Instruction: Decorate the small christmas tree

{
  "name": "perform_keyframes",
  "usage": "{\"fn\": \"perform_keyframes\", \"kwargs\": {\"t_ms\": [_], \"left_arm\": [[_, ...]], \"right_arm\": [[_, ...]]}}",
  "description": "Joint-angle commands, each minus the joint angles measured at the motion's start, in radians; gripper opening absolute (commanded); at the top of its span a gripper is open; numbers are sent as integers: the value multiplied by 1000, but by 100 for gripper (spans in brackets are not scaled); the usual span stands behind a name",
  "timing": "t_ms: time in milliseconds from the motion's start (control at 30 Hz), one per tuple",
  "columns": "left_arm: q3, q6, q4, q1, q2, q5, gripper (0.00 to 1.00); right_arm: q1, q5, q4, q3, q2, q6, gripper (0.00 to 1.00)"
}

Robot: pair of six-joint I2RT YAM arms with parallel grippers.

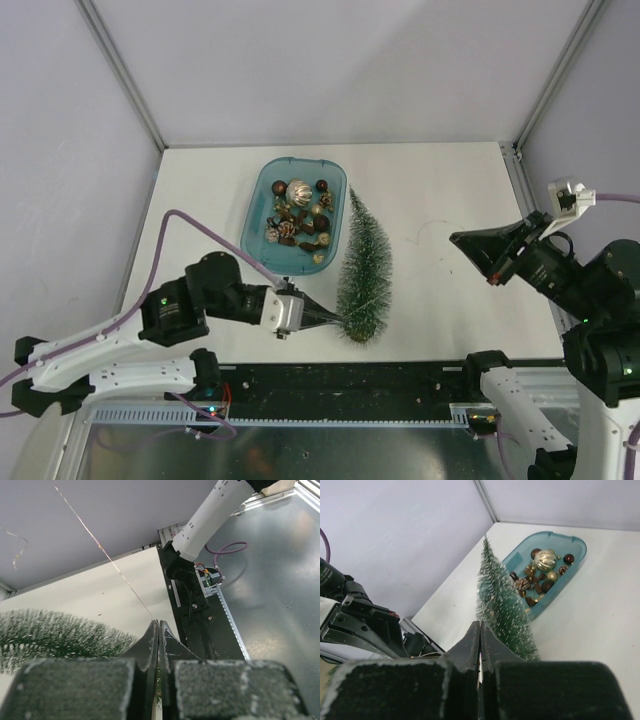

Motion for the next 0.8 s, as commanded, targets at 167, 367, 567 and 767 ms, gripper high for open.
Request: {"fn": "perform_keyframes", "kwargs": {"t_ms": [167,367,567,767], "left_arm": [[-64,-72,-72,75,-144,108,0],[-113,-92,-30,121,-189,42,0],[-207,-142,112,162,-205,-115,0],[-275,-156,221,171,-180,-201,0]], "right_arm": [[-96,-48,306,40,52,38,0],[-107,-40,480,-22,66,58,0],[-88,-34,640,-85,108,40,0],[42,64,716,-91,197,-85,0]]}}
